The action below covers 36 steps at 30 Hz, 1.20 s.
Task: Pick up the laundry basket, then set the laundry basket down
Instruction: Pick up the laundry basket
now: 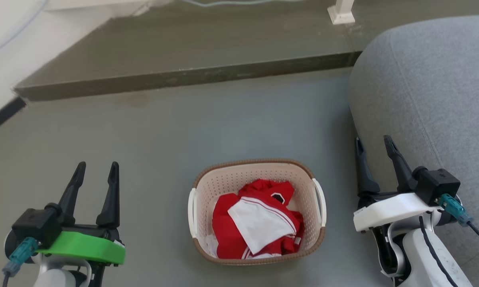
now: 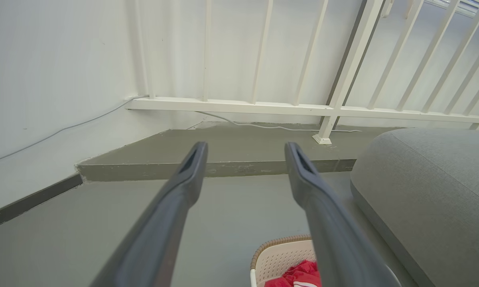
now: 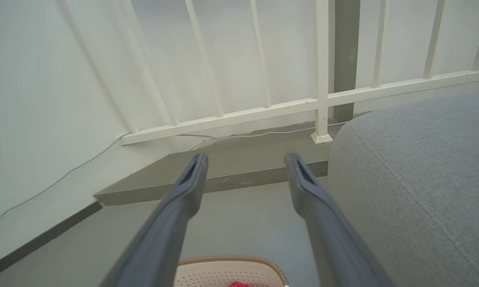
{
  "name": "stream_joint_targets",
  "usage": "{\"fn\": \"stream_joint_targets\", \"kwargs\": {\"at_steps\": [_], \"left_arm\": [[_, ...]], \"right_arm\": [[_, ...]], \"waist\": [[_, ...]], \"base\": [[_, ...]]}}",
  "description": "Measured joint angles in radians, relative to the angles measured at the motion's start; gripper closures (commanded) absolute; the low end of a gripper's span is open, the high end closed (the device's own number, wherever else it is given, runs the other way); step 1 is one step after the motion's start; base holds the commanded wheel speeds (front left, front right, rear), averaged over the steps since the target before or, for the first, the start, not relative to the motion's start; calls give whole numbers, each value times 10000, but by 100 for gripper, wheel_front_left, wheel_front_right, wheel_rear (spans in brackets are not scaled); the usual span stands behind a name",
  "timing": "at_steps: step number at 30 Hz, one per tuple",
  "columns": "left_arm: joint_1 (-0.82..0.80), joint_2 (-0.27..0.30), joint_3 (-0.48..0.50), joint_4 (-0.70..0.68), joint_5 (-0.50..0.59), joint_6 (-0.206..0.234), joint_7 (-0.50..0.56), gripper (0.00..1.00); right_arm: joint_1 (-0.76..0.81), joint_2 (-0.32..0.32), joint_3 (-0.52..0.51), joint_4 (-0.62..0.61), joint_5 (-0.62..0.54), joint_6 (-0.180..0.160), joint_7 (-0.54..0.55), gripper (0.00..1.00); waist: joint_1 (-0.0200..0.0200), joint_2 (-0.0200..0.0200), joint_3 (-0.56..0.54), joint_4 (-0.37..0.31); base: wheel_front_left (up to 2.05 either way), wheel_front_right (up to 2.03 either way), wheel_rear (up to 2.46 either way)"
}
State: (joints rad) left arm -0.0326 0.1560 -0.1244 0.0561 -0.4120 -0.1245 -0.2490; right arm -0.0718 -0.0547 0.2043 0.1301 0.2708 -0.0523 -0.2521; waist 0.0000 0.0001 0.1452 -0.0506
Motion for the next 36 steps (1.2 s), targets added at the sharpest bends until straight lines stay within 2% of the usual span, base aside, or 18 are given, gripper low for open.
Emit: {"fn": "stream_joint_targets", "kwargs": {"at_steps": [11,19,29,36], "left_arm": [[-523,614,-290,-132,-242,0,-27,0],[-1011,909,-759,336,-583,0,-27,0],[-1898,1166,-1235,1666,-1022,0,-29,0],[-2786,1296,-1875,2389,-1304,0,-29,0]], "right_arm": [[-350,63,2,-12,-79,-186,0,0],[-765,63,125,178,395,-372,-2,0],[-1361,61,426,1110,738,-552,-17,0],[-1875,59,639,2322,836,-566,-23,0]], "waist": [[0,0,1267,-260],[1,0,2255,-423],[2,0,3420,-487],[2,0,4152,-478]], "base": [[0,0,0],[0,0,0],[0,0,0],[0,0,0]]}}
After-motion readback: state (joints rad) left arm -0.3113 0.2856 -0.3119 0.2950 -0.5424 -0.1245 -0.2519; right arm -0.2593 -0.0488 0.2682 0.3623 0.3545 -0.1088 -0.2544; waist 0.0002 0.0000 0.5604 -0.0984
